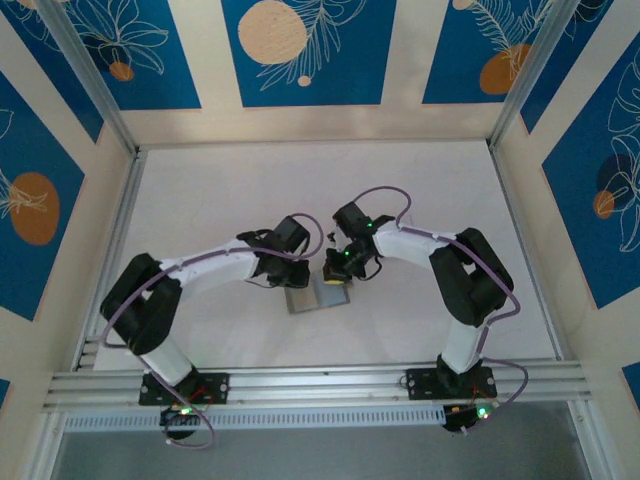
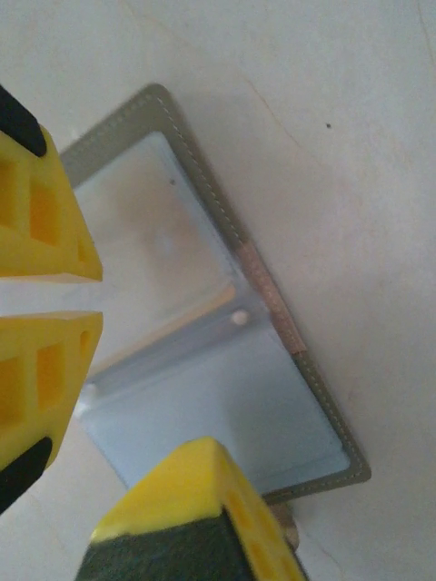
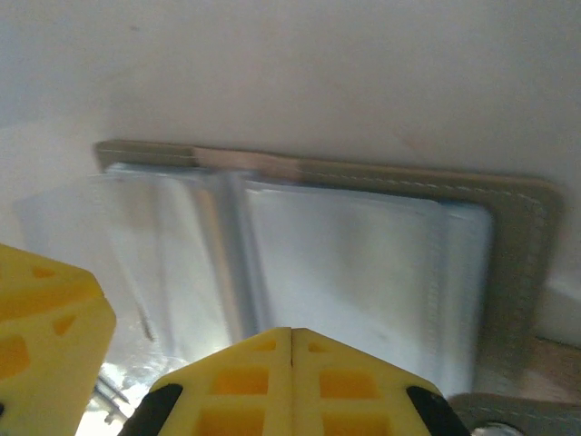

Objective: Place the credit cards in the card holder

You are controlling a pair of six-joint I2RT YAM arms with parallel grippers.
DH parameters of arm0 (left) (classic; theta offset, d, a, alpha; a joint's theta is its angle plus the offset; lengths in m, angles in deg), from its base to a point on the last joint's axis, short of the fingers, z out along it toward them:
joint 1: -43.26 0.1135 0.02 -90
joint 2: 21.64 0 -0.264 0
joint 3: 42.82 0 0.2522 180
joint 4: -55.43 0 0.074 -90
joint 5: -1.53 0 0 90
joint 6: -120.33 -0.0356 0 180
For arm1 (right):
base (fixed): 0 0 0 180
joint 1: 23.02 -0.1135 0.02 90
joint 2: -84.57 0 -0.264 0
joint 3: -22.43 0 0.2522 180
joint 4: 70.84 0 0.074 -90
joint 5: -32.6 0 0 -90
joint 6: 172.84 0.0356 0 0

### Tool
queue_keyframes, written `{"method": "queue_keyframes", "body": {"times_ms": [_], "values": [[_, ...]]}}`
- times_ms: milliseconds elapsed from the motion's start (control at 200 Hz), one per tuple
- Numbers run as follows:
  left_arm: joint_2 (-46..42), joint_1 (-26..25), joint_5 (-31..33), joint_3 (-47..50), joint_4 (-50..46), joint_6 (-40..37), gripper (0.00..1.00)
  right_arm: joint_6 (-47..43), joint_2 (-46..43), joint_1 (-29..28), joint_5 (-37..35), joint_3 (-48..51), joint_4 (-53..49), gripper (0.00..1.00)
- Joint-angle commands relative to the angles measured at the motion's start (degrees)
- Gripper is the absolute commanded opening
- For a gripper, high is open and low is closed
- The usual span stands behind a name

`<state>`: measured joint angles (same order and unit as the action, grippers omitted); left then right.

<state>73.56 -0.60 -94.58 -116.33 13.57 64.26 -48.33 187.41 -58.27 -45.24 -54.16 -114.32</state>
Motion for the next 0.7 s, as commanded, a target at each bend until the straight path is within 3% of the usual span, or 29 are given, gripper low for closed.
{"method": "queue_keyframes", "body": {"times_ms": [0,695], "values": [[1.89,-0.68,0.06,-0.37,-0.90,-1.16,0.15,0.28,-0.03,-0.52,-3.59,1.19,-2.77,0.00],[2.02,-0.62,7.45,6.84,-1.04,-1.20,0.14,1.12,4.63,1.32,-5.79,0.50,-4.42,0.00]]}}
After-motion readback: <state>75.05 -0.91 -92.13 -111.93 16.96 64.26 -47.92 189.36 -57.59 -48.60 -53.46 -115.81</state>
